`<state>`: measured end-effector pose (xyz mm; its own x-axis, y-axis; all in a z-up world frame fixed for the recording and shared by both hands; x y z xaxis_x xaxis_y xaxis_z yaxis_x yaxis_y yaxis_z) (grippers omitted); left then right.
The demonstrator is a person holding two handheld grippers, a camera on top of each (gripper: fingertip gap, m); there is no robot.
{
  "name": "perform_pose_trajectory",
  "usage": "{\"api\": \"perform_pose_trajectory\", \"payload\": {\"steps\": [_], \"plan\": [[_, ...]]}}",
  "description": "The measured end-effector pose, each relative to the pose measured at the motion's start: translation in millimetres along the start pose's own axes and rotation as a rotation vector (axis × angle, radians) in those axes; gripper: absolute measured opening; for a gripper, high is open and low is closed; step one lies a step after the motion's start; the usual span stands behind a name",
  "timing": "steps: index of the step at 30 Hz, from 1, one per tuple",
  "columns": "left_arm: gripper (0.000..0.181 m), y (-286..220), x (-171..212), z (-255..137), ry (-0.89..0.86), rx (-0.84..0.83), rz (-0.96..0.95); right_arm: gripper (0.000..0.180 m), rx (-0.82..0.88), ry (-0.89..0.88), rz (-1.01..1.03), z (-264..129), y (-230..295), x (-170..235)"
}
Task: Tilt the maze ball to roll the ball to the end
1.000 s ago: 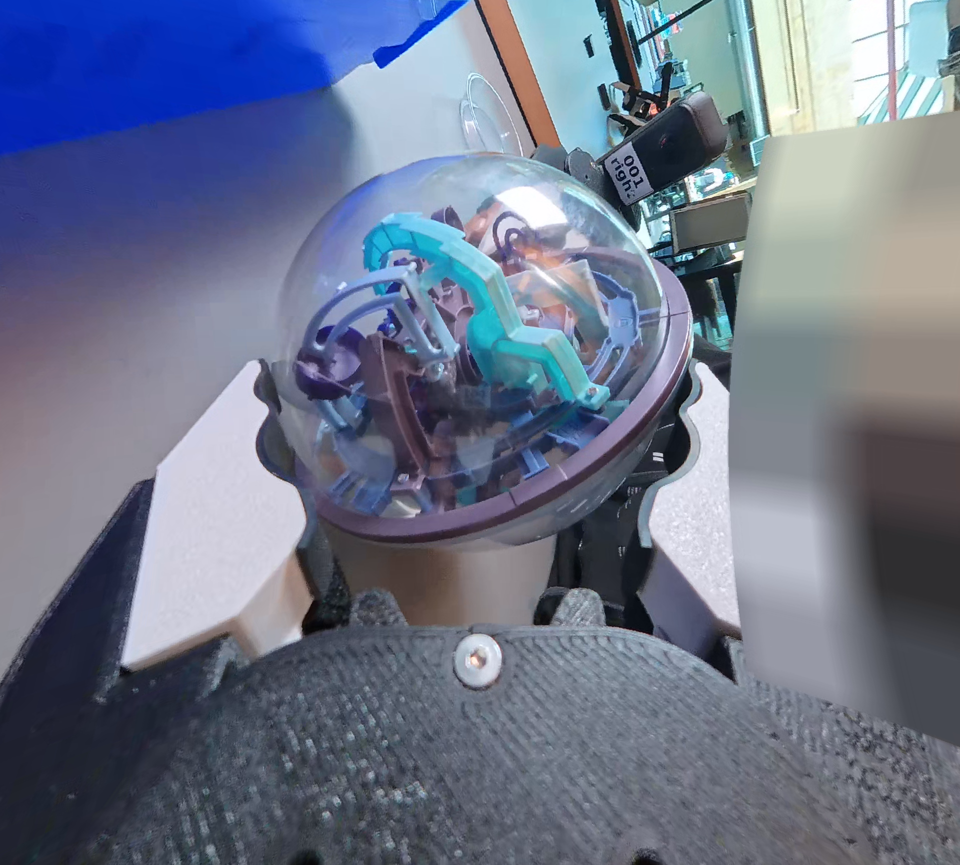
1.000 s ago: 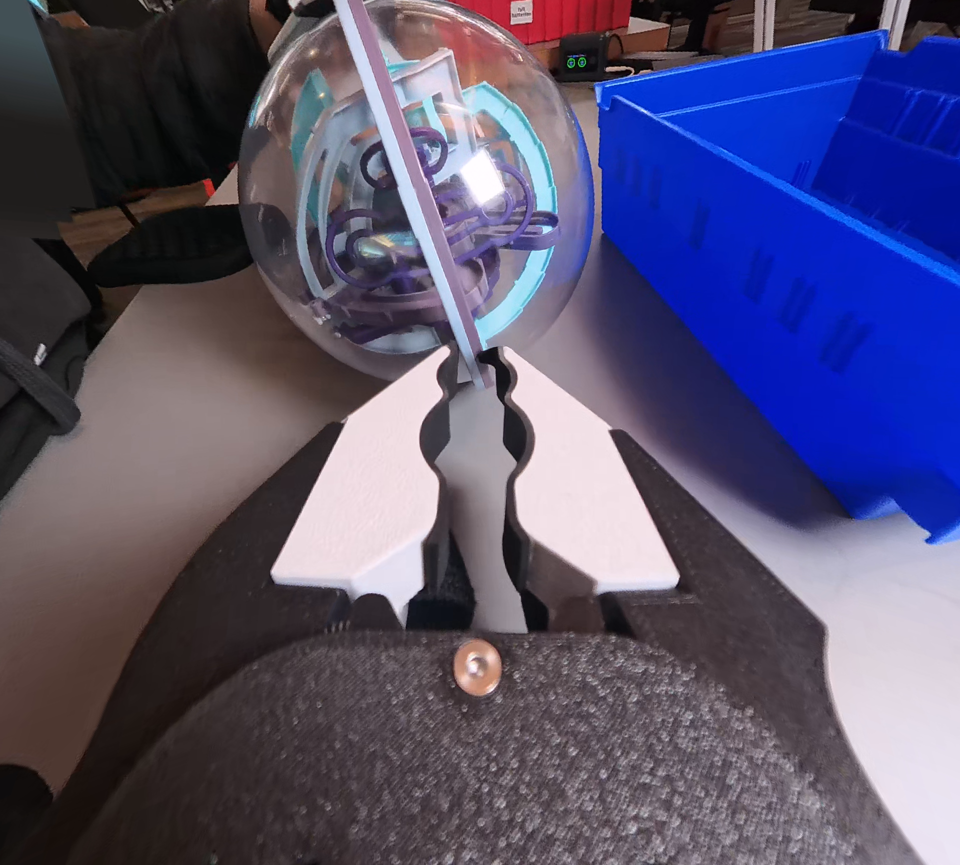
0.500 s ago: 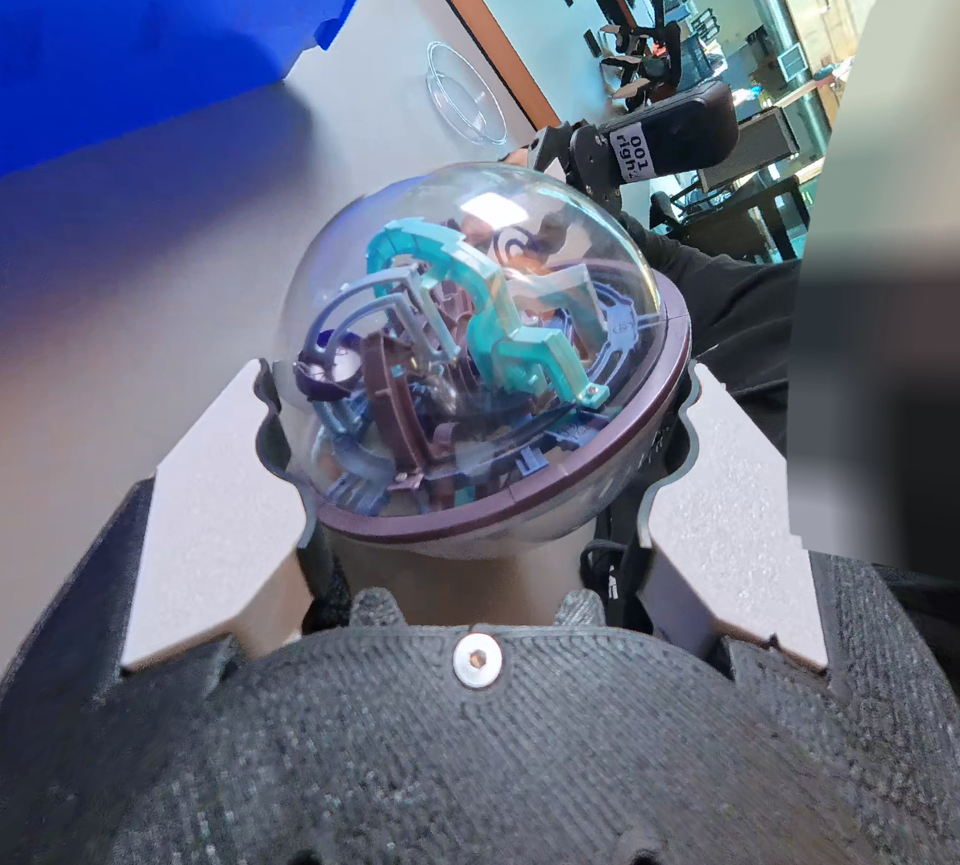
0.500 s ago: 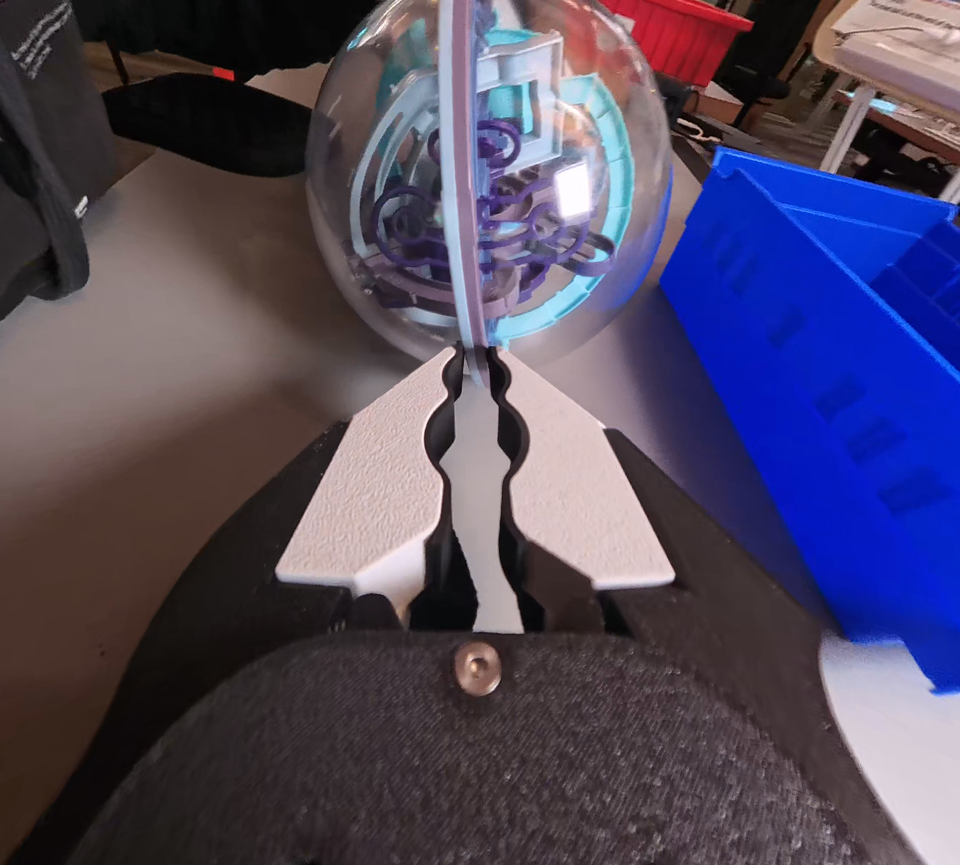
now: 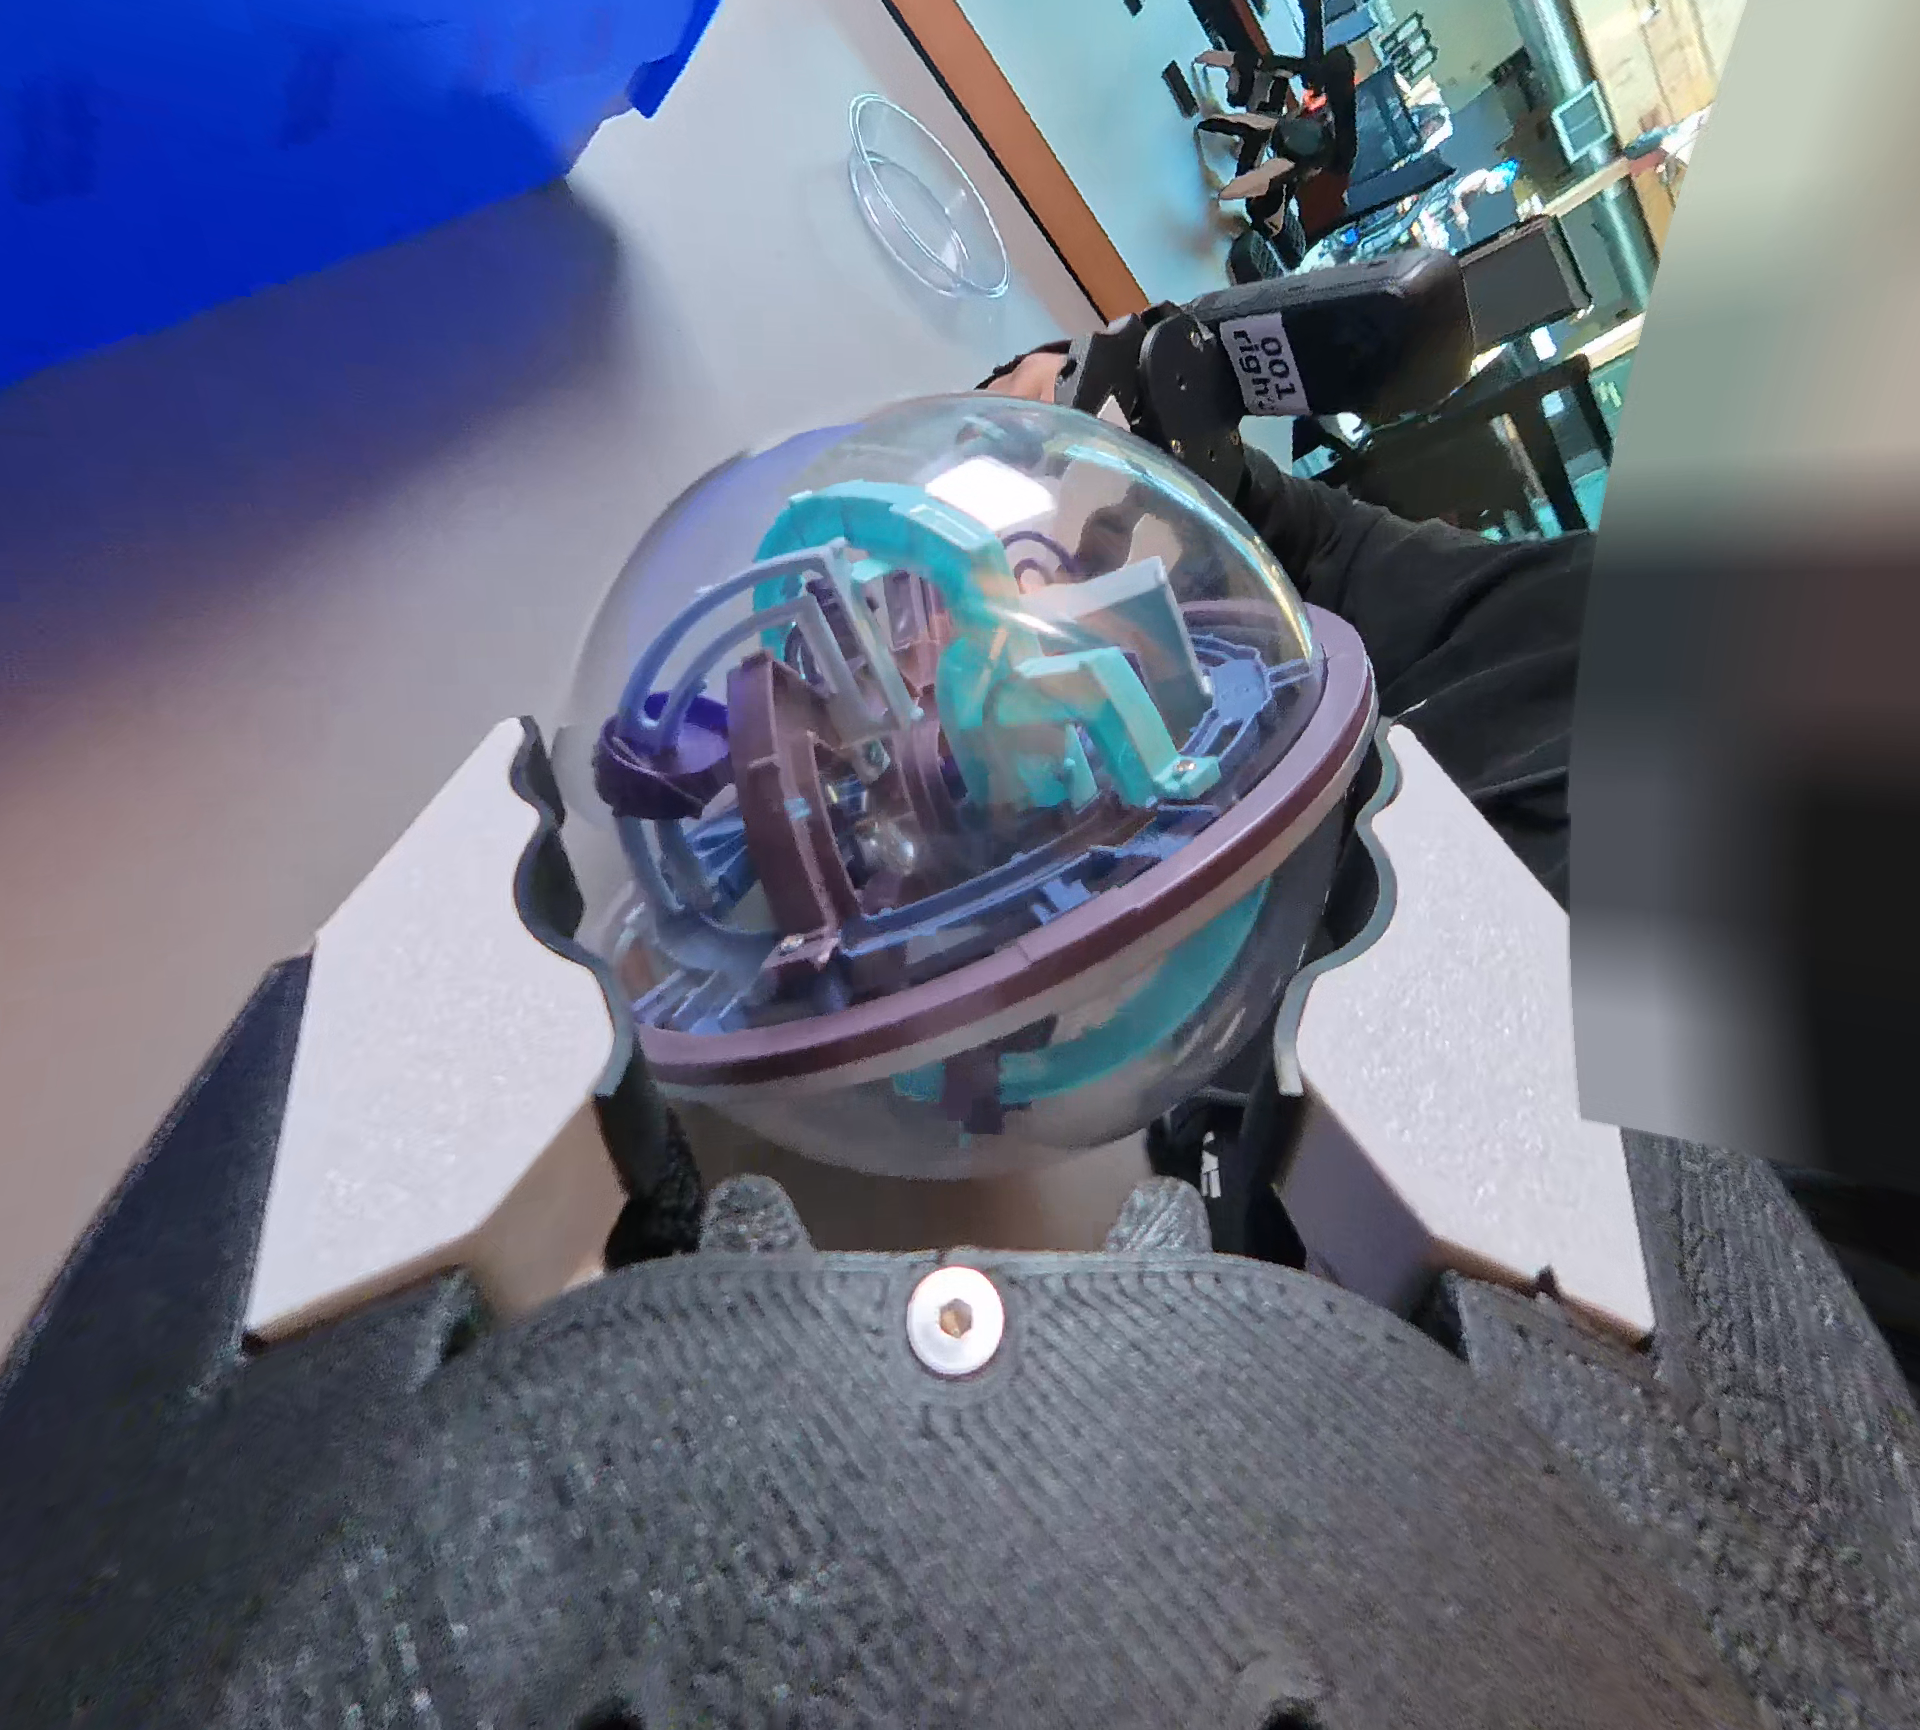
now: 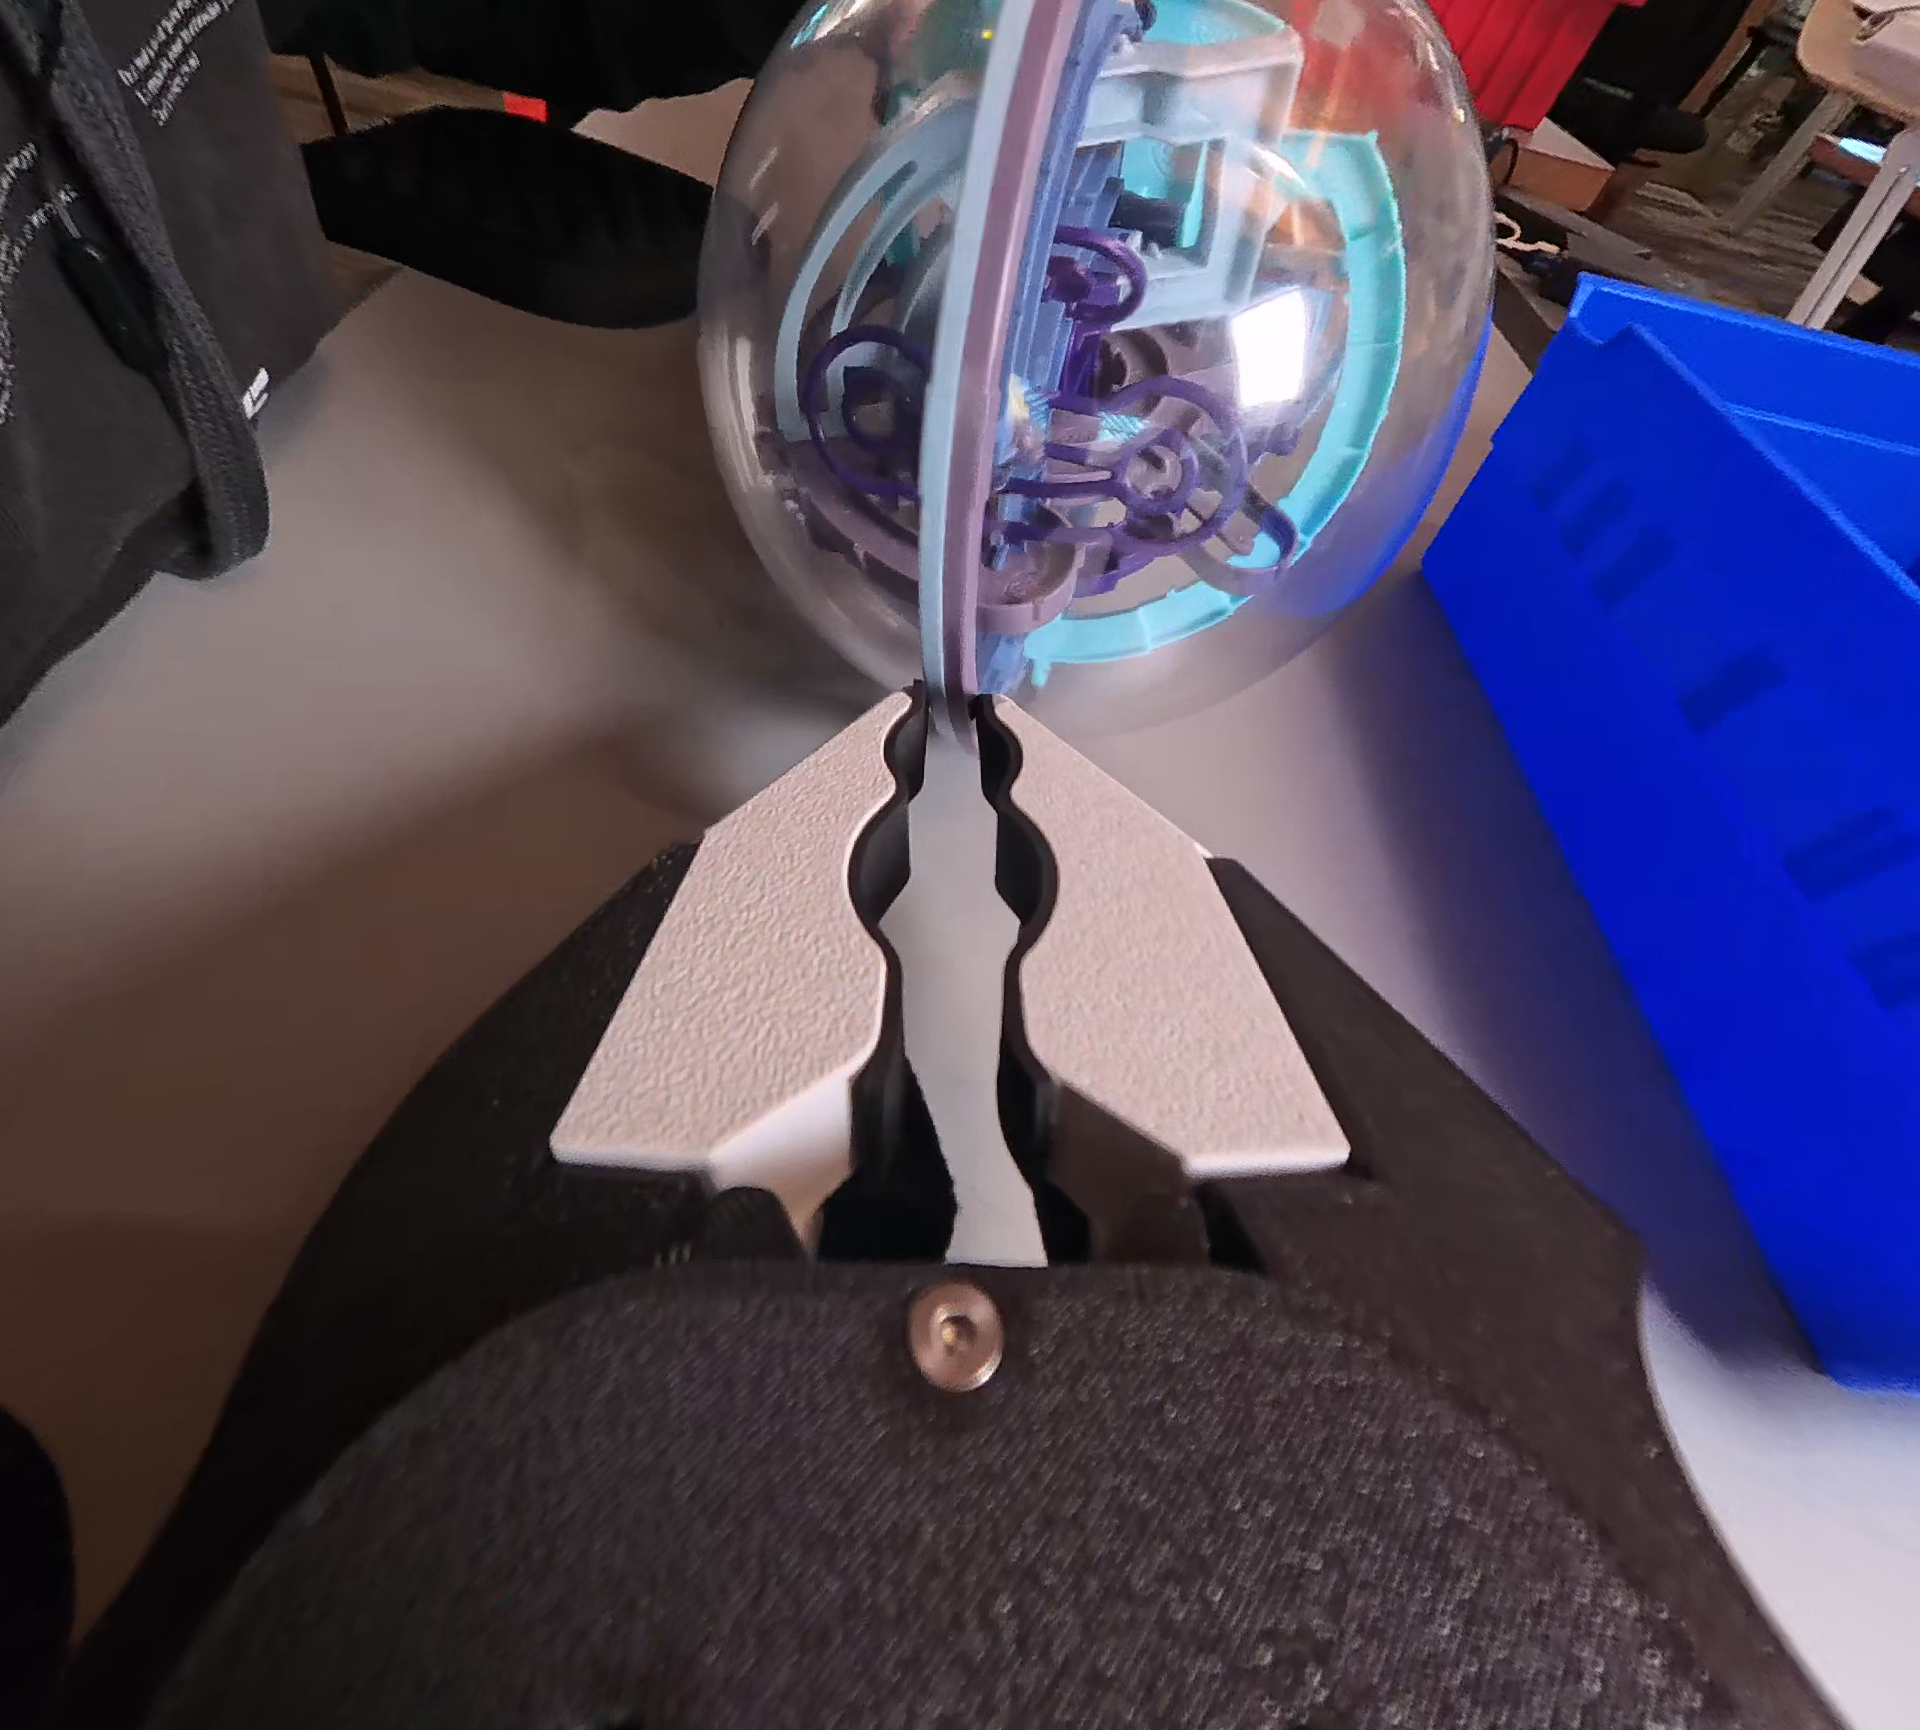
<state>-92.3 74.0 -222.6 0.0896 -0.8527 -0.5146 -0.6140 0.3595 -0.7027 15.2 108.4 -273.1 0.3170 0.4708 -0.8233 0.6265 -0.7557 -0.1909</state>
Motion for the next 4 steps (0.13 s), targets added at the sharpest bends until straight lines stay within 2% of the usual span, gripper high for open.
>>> {"api": "perform_pose_trajectory", "payload": {"steps": [4], "plan": [[0.145, 6.9, -7.2, 0.4, -0.007, 0.047, -0.104, 0.007, -0.018, -0.018, 0.054, -2.8, -3.4, -0.9]]}}
Point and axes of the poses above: each gripper's, where its closed fingertips meet, z out along the fingers, x out of its underside, y = z × x across the jaws, the point moved 2 cm from there along -z, back along the fingers, and after that the axes turned 14 degrees about y, right-handed, at the moved point
